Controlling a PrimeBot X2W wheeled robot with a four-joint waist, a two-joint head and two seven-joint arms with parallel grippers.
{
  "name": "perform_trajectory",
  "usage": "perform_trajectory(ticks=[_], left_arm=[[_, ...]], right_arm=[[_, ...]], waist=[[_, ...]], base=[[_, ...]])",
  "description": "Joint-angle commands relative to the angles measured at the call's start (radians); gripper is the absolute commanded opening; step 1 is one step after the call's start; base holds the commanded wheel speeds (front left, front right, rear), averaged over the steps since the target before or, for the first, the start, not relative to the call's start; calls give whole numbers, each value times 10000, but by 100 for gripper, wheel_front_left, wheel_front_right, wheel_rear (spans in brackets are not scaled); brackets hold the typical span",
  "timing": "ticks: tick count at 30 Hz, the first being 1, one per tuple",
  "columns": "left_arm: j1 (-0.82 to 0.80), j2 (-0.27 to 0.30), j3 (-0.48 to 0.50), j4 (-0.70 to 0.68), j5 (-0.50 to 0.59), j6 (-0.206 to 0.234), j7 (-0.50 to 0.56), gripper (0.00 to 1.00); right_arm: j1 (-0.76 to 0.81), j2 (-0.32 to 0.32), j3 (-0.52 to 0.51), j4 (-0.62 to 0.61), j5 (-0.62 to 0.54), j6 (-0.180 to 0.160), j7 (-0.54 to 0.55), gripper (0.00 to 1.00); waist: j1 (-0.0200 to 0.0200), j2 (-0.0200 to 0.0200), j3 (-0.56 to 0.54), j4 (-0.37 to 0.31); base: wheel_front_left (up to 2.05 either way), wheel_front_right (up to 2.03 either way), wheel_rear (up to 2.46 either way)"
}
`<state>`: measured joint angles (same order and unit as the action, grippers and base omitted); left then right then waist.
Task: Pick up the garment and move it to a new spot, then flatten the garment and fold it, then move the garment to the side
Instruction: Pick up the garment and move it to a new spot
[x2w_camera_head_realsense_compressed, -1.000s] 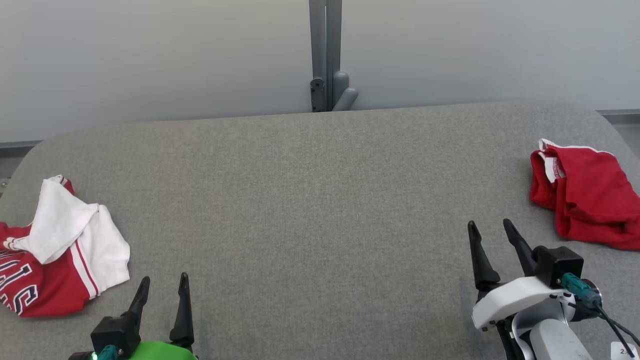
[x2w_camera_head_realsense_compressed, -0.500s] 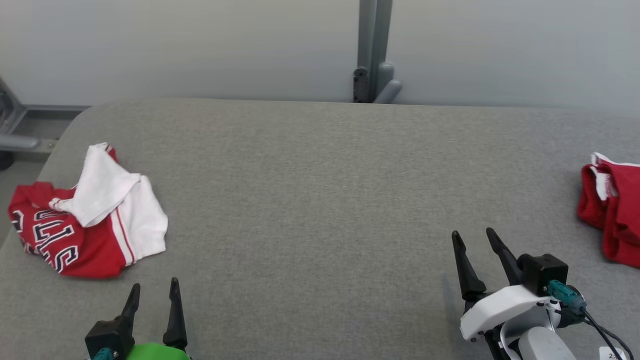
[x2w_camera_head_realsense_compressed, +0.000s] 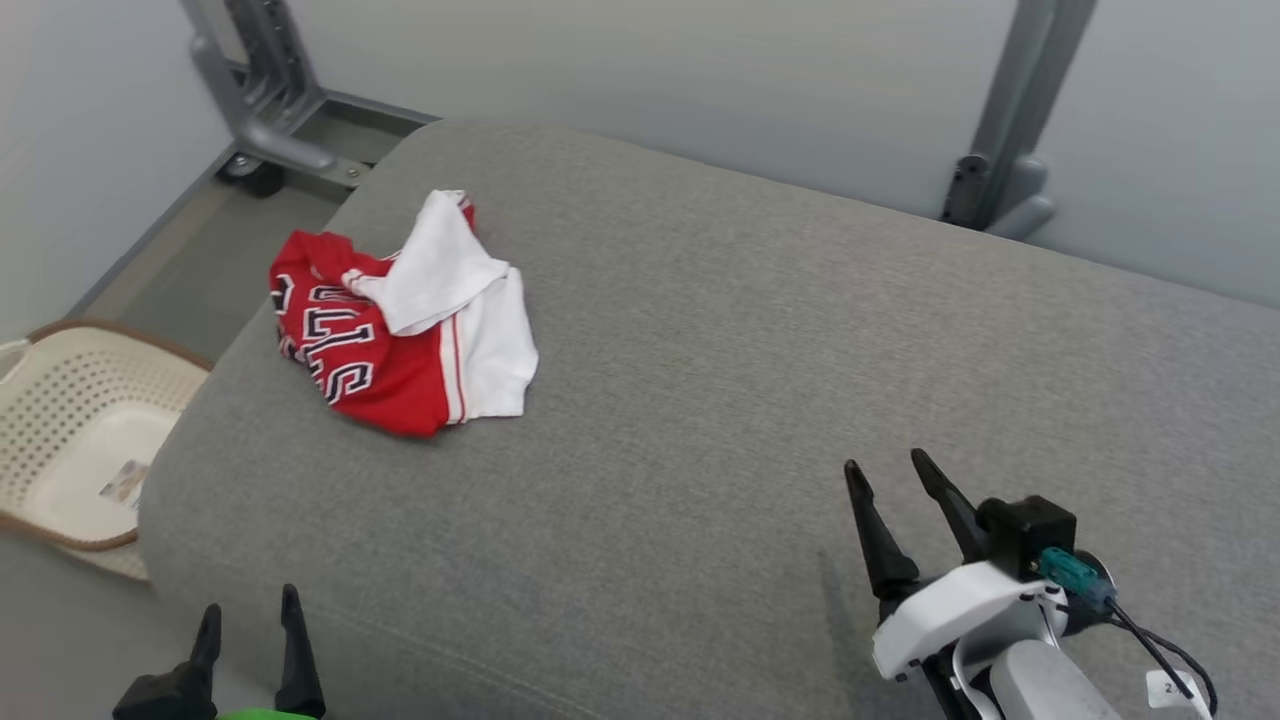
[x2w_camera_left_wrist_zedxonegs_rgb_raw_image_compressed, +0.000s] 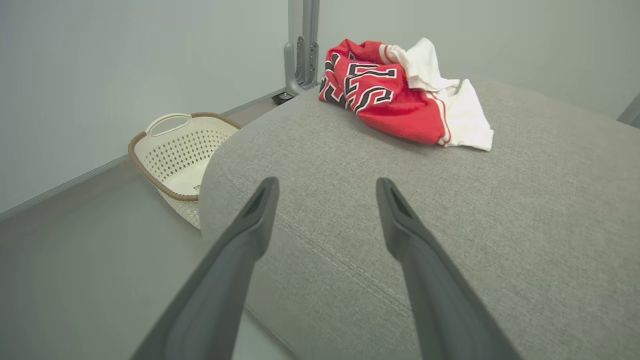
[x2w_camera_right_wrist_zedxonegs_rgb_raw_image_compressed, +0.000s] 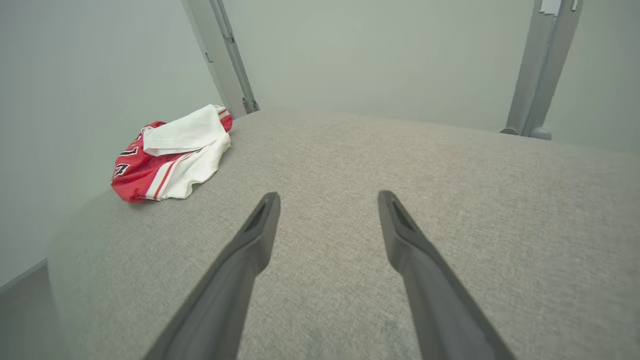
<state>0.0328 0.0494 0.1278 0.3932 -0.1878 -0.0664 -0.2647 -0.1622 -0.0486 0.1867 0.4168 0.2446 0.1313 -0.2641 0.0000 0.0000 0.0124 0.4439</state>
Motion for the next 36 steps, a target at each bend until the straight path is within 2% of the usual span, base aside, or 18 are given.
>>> perform_trajectory(ticks=[1, 7, 12, 17, 25, 31, 36], left_arm=[[99, 21, 12, -50, -81, 56, 9, 100], [30, 20, -10, -110, -385, 85, 9, 100], [-707, 26, -361, 602, -346, -209, 7, 100], [-1950, 112, -282, 1189, -269, -466, 6, 100], [-4552, 1080, -541, 2385, -230, -638, 4, 100], [-6339, 1848, -1278, 3882, -952, -655, 6, 100], [-7231, 2237, -1730, 5102, -1572, -645, 142, 100]], right_arm=[[-119, -43, 50, 62, -34, -11, -3, 100], [-452, -56, 251, 256, -160, -11, -1, 100], [-126, -163, -96, 209, -343, -11, -1, 100], [-294, -457, -112, 27, -535, -11, -1, 100], [-722, -1006, -47, -379, -698, -11, -1, 100], [-1075, -1428, 32, -725, -732, -11, -1, 100], [-1283, -1619, 65, -975, -789, -11, -1, 100]], waist=[[0, 0, 289, 888], [0, 0, 557, 931], [0, 0, 748, 840], [0, 0, 1274, 292], [0, 0, 2208, -631], [0, 0, 2962, -1199], [0, 0, 3399, -1551]], base=[[0, 0, 0], [0, 0, 0], [0, 0, 0], [0, 0, 0], [0, 0, 0], [0, 0, 0], [0, 0, 0]])
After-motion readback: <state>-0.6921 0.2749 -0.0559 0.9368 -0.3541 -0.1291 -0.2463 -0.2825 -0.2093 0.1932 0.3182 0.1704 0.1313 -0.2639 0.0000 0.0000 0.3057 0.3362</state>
